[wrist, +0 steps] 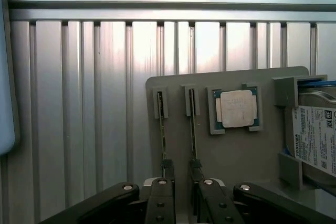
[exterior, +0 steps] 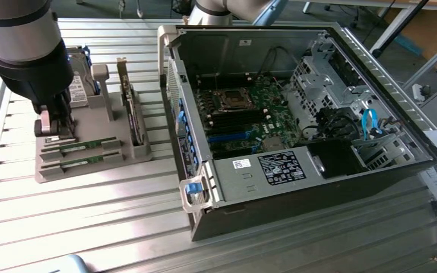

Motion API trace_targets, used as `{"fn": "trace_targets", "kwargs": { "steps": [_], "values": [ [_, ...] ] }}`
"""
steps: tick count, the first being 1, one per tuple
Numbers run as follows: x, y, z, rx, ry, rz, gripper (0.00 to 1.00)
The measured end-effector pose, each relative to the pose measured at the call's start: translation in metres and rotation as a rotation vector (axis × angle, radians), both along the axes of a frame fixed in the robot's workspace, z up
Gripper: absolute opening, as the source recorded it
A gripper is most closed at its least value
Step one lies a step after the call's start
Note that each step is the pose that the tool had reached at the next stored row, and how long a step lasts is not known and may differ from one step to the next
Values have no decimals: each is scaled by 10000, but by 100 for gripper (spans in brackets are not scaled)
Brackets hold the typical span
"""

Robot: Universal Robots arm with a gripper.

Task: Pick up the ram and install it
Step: 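Pick up the ram and move it above insertion slot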

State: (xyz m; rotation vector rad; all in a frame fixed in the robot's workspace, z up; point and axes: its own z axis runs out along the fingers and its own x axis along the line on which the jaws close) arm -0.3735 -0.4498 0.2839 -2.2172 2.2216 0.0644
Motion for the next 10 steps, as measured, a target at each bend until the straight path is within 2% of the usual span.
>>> {"fn": "trace_targets", "kwargs": {
  "steps": [10],
  "values": [
    [0, -15, -95, 0, 0, 0, 25]
  ]
}}
